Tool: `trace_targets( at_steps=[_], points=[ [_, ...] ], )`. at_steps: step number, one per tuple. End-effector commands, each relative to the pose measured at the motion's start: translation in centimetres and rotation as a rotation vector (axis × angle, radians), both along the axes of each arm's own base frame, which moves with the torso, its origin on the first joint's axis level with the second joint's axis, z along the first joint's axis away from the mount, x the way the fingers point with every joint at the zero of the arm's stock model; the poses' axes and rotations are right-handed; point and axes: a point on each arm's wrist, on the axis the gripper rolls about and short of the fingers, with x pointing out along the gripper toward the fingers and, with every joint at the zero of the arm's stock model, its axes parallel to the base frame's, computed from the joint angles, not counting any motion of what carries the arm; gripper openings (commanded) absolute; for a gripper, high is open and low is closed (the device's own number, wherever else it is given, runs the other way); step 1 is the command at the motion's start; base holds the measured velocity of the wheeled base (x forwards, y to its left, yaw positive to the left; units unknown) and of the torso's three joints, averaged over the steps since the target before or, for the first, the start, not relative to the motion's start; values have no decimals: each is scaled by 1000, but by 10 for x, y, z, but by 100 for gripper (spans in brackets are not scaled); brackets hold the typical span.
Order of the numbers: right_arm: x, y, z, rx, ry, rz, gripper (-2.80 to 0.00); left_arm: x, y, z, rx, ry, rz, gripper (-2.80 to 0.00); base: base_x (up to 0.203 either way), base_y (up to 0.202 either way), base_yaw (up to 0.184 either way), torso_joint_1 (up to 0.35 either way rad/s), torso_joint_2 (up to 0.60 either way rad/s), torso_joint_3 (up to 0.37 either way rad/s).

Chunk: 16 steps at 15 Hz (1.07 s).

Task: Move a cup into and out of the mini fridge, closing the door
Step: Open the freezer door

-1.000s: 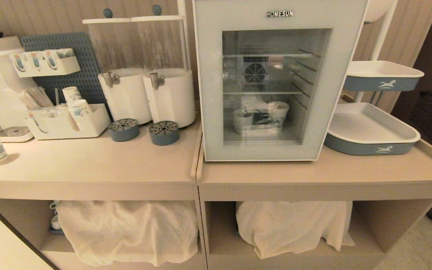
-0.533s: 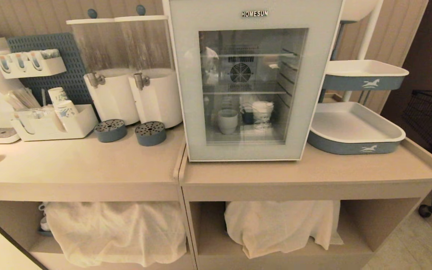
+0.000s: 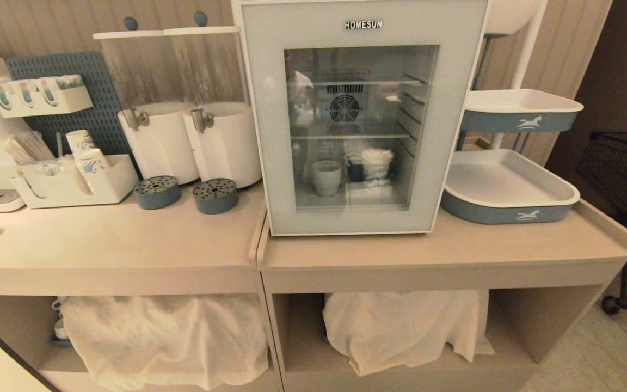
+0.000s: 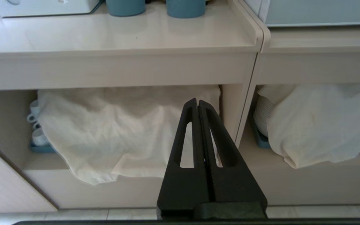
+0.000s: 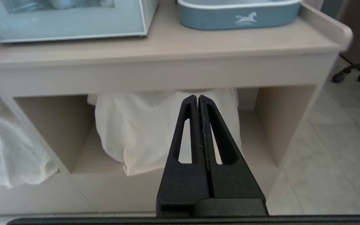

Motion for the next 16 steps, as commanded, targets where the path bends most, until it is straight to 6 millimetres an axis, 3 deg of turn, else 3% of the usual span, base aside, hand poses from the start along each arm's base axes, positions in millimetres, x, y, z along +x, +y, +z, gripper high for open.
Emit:
trace_targets(
  at_steps=[1, 6, 16],
  points=[
    [0, 0, 0, 0, 0, 0, -280, 0, 0, 0, 0, 1, 1, -280, 179, 0, -4, 2, 2, 2],
    [0, 0, 0, 0, 0, 0, -280, 0, 0, 0, -2, 1, 1, -280, 166, 0, 0, 2, 4, 1],
    [0, 0, 0, 0, 0, 0, -280, 0, 0, 0, -2, 1, 1, -280, 0, 0, 0, 0, 0, 0]
  ],
)
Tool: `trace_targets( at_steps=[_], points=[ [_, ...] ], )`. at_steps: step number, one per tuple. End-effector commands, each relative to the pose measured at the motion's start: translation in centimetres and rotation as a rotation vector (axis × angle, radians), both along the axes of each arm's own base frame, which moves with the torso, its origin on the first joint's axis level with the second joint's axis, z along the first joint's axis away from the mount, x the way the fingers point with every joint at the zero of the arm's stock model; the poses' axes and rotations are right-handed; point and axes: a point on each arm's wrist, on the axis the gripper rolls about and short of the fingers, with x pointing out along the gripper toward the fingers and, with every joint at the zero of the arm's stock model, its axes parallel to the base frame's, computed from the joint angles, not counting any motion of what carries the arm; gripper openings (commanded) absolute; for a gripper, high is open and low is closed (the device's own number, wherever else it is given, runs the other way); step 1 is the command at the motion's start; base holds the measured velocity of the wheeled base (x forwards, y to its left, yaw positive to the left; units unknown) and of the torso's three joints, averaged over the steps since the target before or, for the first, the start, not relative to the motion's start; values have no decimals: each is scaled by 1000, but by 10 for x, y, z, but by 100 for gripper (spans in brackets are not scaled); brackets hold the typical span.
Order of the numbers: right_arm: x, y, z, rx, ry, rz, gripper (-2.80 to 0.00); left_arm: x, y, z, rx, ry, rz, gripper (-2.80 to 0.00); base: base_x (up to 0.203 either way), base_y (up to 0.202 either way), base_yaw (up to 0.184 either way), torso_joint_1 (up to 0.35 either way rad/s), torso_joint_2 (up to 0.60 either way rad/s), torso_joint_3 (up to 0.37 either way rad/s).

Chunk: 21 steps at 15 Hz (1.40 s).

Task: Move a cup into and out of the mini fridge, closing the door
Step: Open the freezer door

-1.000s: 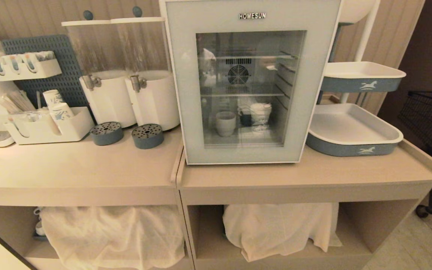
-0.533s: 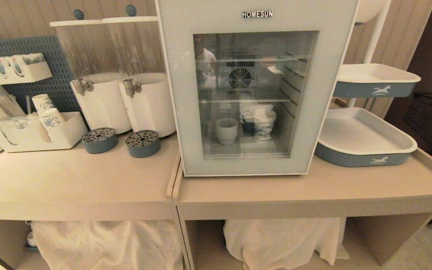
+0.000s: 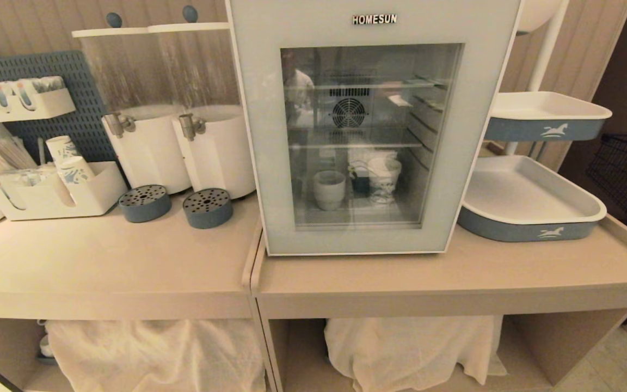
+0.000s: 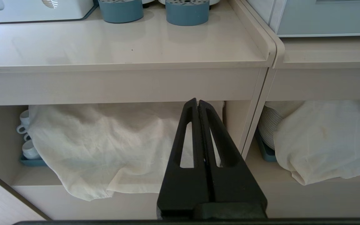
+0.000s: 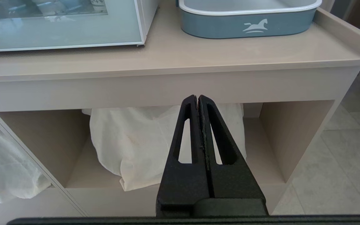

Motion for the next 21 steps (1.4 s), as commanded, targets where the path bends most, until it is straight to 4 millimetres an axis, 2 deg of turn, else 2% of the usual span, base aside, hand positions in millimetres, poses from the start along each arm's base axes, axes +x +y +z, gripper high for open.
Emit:
trace_targets(
  at_steps=[1, 7, 9, 12, 14, 16, 18, 21],
  points=[
    [0, 0, 0, 0, 0, 1, -280, 0, 0, 0, 0, 1, -1, -280, 0, 0, 0, 0, 0, 0],
    [0, 0, 0, 0, 0, 1, -280, 0, 0, 0, 7, 1, 2, -280, 0, 0, 0, 0, 0, 0],
    [0, 0, 0, 0, -1, 1, -280, -4, 0, 13, 37, -47, 10, -280, 0, 0, 0, 0, 0, 0],
    [0, 0, 0, -3, 0, 1, -280, -30, 0, 70, 45, -145, 8, -280, 0, 0, 0, 0, 0, 0],
    [0, 0, 0, 0, -2, 1, -280, -46, 0, 119, 38, -129, 2, -280, 0, 0, 0, 0, 0, 0],
    [0, 0, 0, 0, 0, 1, -280, -33, 1, 161, 13, -46, -14, -280, 0, 0, 0, 0, 0, 0],
    [0, 0, 0, 0, 0, 1, -280, -11, 2, 196, -5, 18, -51, -280, 0, 0, 0, 0, 0, 0],
    [0, 0, 0, 0, -2, 1, -280, 28, -1, 234, -12, 85, -142, -280, 0, 0, 0, 0, 0, 0]
  ],
)
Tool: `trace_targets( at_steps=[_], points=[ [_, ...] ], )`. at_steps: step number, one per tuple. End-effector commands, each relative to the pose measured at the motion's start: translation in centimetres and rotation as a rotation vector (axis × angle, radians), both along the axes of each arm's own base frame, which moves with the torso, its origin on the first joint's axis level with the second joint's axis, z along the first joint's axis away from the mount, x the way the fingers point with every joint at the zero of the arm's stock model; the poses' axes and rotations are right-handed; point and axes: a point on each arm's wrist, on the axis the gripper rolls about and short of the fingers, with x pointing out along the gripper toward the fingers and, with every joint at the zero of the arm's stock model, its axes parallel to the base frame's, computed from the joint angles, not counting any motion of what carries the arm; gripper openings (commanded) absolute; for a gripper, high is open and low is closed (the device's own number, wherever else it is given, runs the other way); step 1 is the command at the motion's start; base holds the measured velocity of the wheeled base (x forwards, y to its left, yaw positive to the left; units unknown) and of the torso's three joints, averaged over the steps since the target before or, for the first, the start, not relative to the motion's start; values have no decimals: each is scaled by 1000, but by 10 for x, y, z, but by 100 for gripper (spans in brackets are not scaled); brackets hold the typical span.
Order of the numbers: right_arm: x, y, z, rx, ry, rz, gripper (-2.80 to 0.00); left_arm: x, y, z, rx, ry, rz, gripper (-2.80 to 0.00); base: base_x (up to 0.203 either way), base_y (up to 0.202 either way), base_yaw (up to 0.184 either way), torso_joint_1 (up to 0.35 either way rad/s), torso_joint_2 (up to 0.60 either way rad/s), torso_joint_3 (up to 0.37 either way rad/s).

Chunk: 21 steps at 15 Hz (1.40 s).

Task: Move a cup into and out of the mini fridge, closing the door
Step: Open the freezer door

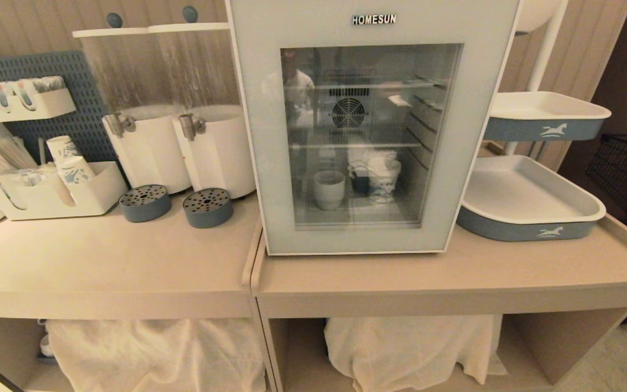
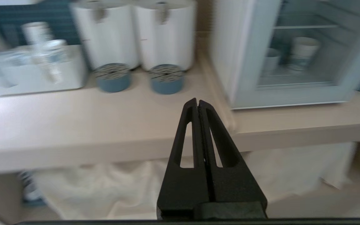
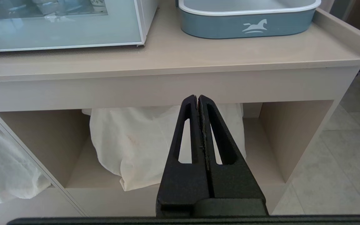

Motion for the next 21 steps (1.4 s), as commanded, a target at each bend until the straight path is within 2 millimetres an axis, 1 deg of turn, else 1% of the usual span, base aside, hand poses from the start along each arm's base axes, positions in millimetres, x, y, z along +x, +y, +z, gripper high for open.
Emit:
trace_targets(
  at_steps=[1, 2, 3, 7, 8, 10, 12, 14, 16, 17, 18, 19, 21],
  points=[
    [0, 0, 0, 0, -2, 1, -280, 47, -6, 20, 12, 109, -44, -280, 0, 0, 0, 0, 0, 0],
    [0, 0, 0, 0, 0, 1, -280, 59, -9, 28, 11, 120, -71, -280, 0, 0, 0, 0, 0, 0],
    [0, 0, 0, 0, 0, 1, -280, 69, -12, 33, 10, 133, -107, 0, 0, 0, 0, 0, 0, 0],
    [0, 0, 0, 0, 0, 1, -280, 106, -20, 37, 0, 176, -170, 0, 0, 0, 0, 0, 0, 0],
    [0, 0, 0, -1, 0, 1, -280, 121, -22, 36, -3, 200, -183, 0, 0, 0, 0, 0, 0, 0],
    [0, 0, 0, -3, 0, 1, -280, 155, -22, 34, -13, 241, -188, 0, 0, 0, 0, 0, 0, 0],
    [0, 0, 0, -3, 0, 2, -280, 198, -9, 30, -42, 266, -212, 0, 0, 0, 0, 0, 0, 0],
    [0, 0, 0, -3, 0, 1, -280, 241, 10, 20, -65, 305, -303, 0, 0, 0, 0, 0, 0, 0],
    [0, 0, 0, -3, 0, 2, -280, 275, 25, 6, -60, 328, -381, 0, 0, 0, 0, 0, 0, 0],
    [0, 0, 0, -3, 0, 2, -280, 285, 30, 3, -44, 316, -412, 0, 0, 0, 0, 0, 0, 0],
    [0, 0, 0, -3, 0, 2, -280, 300, 33, -6, -27, 310, -441, 0, 0, 0, 0, 0, 0, 0],
    [0, 0, 0, -3, 1, 2, -280, 310, 34, -11, -16, 287, -492, 0, 0, 0, 0, 0, 0, 0],
    [0, 0, 0, -3, 1, 2, -280, 322, 35, -17, -39, 253, -668, 0, 0, 0, 0, 0, 0, 0]
  ],
)
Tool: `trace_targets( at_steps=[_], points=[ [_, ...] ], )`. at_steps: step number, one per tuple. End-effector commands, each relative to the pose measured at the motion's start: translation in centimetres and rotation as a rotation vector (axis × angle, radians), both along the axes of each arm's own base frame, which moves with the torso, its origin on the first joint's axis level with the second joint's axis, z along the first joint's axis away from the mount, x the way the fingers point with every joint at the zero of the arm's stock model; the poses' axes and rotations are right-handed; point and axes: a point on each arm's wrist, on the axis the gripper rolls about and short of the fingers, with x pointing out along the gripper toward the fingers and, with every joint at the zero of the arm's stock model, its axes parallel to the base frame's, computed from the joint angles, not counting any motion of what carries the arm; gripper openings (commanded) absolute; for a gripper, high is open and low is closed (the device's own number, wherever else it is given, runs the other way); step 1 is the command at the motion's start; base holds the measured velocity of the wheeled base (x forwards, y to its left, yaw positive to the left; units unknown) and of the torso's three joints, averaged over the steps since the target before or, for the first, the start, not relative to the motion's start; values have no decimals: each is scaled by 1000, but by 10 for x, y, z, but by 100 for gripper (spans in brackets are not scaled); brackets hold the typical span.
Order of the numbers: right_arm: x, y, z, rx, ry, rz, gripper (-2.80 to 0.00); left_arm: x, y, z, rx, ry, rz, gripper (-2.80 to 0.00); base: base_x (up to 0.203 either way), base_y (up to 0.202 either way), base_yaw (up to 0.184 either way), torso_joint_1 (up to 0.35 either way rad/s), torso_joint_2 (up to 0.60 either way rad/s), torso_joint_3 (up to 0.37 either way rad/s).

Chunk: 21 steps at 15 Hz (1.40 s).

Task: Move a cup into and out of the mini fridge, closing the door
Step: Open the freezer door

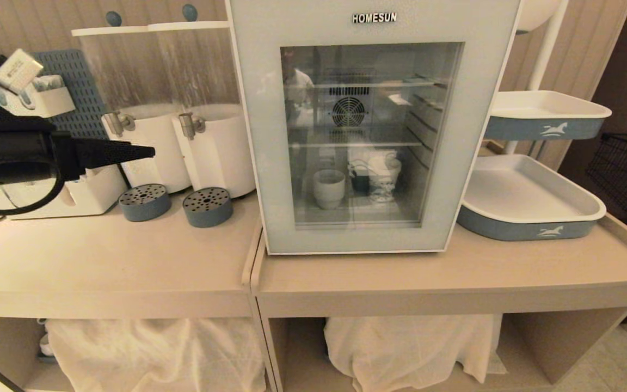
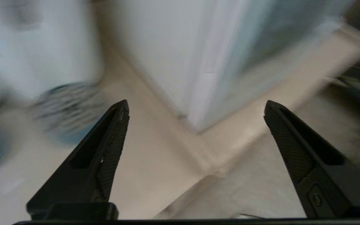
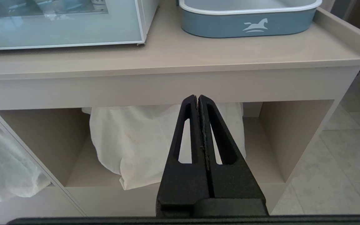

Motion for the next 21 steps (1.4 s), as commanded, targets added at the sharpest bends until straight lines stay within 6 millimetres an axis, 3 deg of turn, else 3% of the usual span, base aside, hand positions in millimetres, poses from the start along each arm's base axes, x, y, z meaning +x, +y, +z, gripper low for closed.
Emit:
trace_targets(
  at_steps=[1, 10, 15, 21],
  points=[
    [0, 0, 0, -1, -1, 1, -280, 20, 4, -18, -50, 47, -119, 0, 0, 0, 0, 0, 0, 0],
    [0, 0, 0, -1, -1, 1, -280, 69, 3, -53, -152, 0, -489, 0, 0, 0, 0, 0, 0, 0],
    [0, 0, 0, -1, -2, 1, -280, 94, -33, -64, -145, -34, -621, 0, 0, 0, 0, 0, 0, 0],
    [0, 0, 0, -1, -1, 1, -280, 114, -56, -77, -142, -30, -680, 0, 0, 0, 0, 0, 0, 0]
  ],
)
